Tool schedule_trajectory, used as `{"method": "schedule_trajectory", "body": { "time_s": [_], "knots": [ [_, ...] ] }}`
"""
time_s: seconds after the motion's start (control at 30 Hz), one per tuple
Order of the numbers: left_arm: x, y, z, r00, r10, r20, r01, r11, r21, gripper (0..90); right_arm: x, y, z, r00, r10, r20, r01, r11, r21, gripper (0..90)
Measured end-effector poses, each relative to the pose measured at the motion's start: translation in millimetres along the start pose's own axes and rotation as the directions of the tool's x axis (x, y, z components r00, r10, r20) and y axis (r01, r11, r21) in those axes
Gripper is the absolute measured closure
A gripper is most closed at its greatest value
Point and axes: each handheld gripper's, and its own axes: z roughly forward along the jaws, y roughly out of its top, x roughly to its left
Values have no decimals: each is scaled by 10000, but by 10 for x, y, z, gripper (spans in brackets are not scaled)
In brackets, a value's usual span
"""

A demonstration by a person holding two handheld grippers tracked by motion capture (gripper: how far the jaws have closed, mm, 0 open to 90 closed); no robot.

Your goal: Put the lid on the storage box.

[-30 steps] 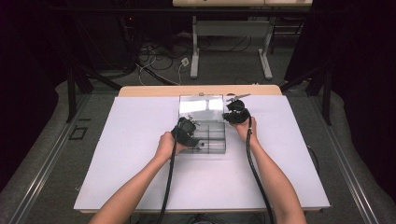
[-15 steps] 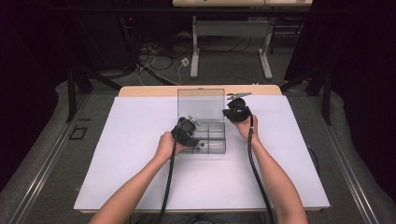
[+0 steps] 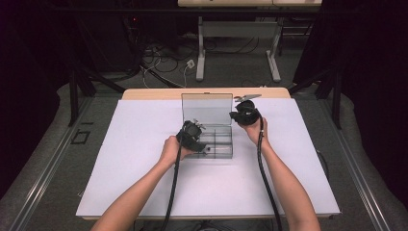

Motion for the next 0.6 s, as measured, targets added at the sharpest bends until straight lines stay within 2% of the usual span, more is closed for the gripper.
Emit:
{"method": "schedule_trajectory", "body": {
  "time_s": [0.1,0.17,0.23,0.27,0.33,0.4,0.43,0.5,0.53,0.57,0.6],
  "knots": [
    [25,34,-96,9994,-66,-330,49,9987,-513,293,5,7,-12,10000,-62,-29,63,10000,46,900],
    [65,55,-208,9981,-226,-578,162,9939,-1091,175,8,9,-18,9999,-118,-38,118,9999,64,900],
    [137,78,-332,9968,-463,-656,357,9874,-1539,85,14,13,-27,10000,-31,-40,31,10000,92,900],
    [176,91,-397,9954,-561,-772,427,9855,-1645,13,10,11,-28,9999,-117,-36,117,9999,80,900],
    [249,115,-527,9906,-703,-1177,442,9763,-2117,0,9,9,-30,9999,-120,-56,120,9999,83,900],
    [333,141,-648,9864,-875,-1393,504,9668,-2506,0,10,10,-30,9999,-139,-58,139,9998,103,900],
    [368,158,-695,9824,-960,-1602,498,9614,-2705,0,12,10,-31,9999,-143,-48,144,9998,102,900],
    [445,200,-776,9733,-929,-2100,314,9598,-2790,0,13,10,-33,9999,-129,-109,130,9999,90,900],
    [481,223,-799,9707,-985,-2191,328,9579,-2854,12,14,10,-35,9998,-145,-97,146,9999,81,900],
    [514,251,-815,9688,-1012,-2262,338,9583,-2838,59,16,13,-38,9998,-184,-90,185,9998,97,900],
    [550,280,-819,9691,-1000,-2255,331,9587,-2826,147,19,14,-42,9998,-180,-57,181,9998,99,900]
  ]
}}
